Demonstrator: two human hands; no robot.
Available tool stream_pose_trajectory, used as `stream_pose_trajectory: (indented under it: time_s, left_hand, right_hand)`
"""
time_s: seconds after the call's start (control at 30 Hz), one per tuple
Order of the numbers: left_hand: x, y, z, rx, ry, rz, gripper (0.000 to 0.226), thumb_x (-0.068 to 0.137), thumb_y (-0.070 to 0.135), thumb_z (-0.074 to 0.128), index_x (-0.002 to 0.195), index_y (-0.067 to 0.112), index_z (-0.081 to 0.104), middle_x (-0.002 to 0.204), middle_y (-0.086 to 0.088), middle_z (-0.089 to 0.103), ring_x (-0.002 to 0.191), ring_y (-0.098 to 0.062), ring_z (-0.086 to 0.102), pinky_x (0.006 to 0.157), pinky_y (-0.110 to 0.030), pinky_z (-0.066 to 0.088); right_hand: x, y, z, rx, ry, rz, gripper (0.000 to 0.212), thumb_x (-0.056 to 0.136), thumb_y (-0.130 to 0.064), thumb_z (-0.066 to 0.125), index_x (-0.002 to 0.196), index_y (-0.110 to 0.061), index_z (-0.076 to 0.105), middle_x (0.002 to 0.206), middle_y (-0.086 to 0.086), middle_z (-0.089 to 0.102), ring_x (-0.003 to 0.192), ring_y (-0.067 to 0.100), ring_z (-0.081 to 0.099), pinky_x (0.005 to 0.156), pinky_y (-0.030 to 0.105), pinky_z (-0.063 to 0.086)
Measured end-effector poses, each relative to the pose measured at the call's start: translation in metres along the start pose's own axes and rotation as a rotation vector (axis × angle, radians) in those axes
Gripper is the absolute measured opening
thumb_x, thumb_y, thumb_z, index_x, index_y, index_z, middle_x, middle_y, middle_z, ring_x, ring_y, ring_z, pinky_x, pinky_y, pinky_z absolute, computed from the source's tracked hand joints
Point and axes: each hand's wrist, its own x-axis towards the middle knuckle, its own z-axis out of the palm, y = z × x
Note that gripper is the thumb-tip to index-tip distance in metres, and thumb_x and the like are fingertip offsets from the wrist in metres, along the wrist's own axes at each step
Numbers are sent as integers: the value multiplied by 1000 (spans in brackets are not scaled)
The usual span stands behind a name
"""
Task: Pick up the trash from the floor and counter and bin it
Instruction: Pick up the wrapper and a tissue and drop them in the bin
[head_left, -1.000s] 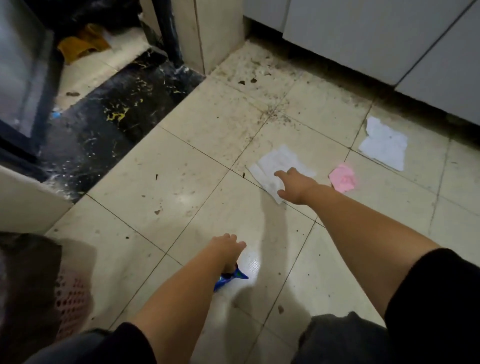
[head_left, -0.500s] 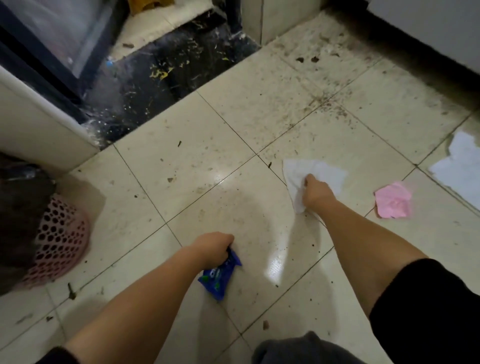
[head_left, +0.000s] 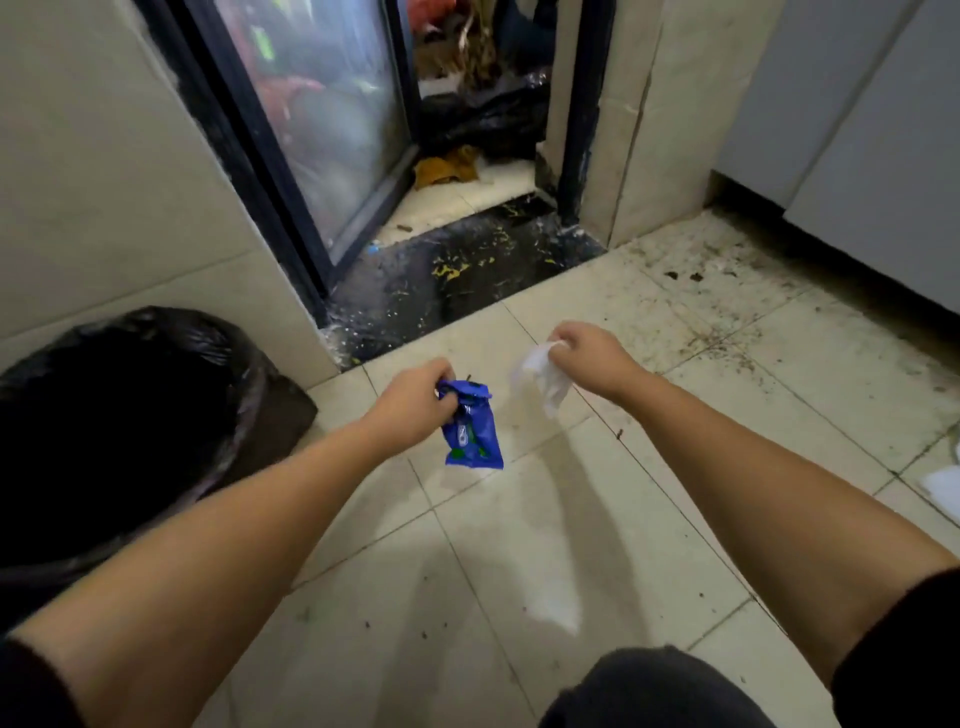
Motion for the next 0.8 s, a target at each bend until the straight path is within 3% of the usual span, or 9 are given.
stream_pose_trajectory:
  time_s: [0.07,0.2,0.3,0.4,0.47,0.6,0.7,0.8]
  left_hand:
    - [-5,-8,-48,7,104,51,9,86,5,53,85,14,52,90,-20,70,86,-36,67,80,-48,55]
    - [-33,-57,-139,62,310,93,6,86,7,54,88,13,53,79,-14,65,78,-35,65,71,-39,48]
    - [-59,-110,-196,144,453,100,11,86,5,55,97,3,57,90,-20,66,84,-33,61,71,-37,42]
    - [-81,-163,-231,214,473,111,12,86,4,55,97,2,57,96,-22,66,89,-34,61,77,-40,45]
    - [-89,-199,-238,321,346,102,9,84,6,55,94,6,56,97,-20,65,90,-35,61,77,-41,46]
    - [-84,-251,-224,551,16,-21,2,87,12,52,89,12,51,103,-15,61,95,-34,59,78,-44,48]
    - [-68,-279,-204,628,-148,-78,17,88,9,52,103,9,60,110,-16,63,99,-34,60,78,-41,50]
    - [-54,-295,-181,681,-434,-137,25,89,11,56,114,8,61,119,-14,62,100,-30,60,80,-37,47]
  right_hand:
    - [2,-53,9,7,49,-86,16,91,-13,44,94,-11,60,93,10,59,86,23,55,65,27,41]
    - [-1,-157,49,-36,99,-281,12,91,-11,44,88,-10,56,89,7,55,80,21,49,56,26,34]
    - [-7,-224,96,-41,113,-440,19,94,-11,45,105,-7,60,97,8,55,87,21,53,67,22,44]
    - [-10,-272,148,-142,66,-582,22,93,-12,47,111,-6,59,109,15,58,98,29,58,86,35,47]
    - [-5,-293,185,-315,-71,-626,28,91,-10,48,116,-4,59,116,21,56,105,36,56,88,37,43]
    - [8,-301,258,-743,-477,-403,36,93,-11,53,128,-1,56,131,23,55,122,37,54,98,37,44]
    - [16,-292,293,-921,-726,-220,48,97,-17,50,141,0,42,144,20,44,131,33,46,106,35,39]
    - [22,-272,315,-1005,-913,-78,54,98,-24,49,146,-4,33,151,15,34,136,31,37,112,33,31]
